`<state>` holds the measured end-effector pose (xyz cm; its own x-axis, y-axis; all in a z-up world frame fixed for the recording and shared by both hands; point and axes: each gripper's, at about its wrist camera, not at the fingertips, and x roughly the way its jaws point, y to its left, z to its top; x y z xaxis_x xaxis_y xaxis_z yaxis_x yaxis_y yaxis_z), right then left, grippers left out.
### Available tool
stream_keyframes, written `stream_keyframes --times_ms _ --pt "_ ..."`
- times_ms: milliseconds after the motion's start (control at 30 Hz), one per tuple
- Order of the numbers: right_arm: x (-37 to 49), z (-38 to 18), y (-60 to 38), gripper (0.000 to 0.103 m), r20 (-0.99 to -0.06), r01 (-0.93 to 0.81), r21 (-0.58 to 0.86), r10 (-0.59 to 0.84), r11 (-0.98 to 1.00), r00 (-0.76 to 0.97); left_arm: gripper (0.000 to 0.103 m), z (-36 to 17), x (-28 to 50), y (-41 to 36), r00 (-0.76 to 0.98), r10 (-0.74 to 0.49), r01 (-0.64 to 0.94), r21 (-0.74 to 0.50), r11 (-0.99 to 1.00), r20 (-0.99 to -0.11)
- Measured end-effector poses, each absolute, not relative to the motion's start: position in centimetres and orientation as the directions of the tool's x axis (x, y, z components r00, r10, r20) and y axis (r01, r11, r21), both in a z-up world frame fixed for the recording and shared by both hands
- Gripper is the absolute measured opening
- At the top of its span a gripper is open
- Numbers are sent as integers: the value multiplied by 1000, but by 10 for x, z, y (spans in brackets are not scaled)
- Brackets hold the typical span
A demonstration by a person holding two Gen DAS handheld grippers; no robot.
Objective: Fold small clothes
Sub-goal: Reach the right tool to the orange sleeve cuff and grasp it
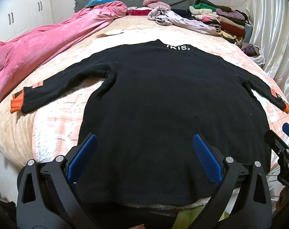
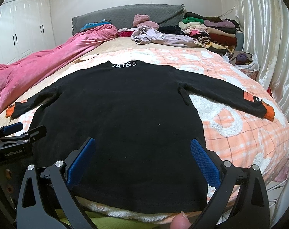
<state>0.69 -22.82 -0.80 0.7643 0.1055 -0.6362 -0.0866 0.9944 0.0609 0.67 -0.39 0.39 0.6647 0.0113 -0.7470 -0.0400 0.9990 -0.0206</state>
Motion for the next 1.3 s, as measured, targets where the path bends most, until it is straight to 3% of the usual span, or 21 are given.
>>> stream_keyframes --times_ms 433,900,1100,1300 --pt "39 3 -268 99 -623 2 45 27 999 782 94 17 51 -38 674 -11 23 6 1000 -739" --pt "83 0 -334 99 -641 122 36 -71 992 765 94 17 113 -63 639 -83 66 -53 996 -765" --pt "104 -2 -388 99 -642 219 65 -127 974 756 94 12 142 -72 623 -100 85 -60 995 -775" --pt "120 -3 -457 99 -645 394 51 -271 918 714 94 4 171 -82 605 -130 120 -72 990 -786"
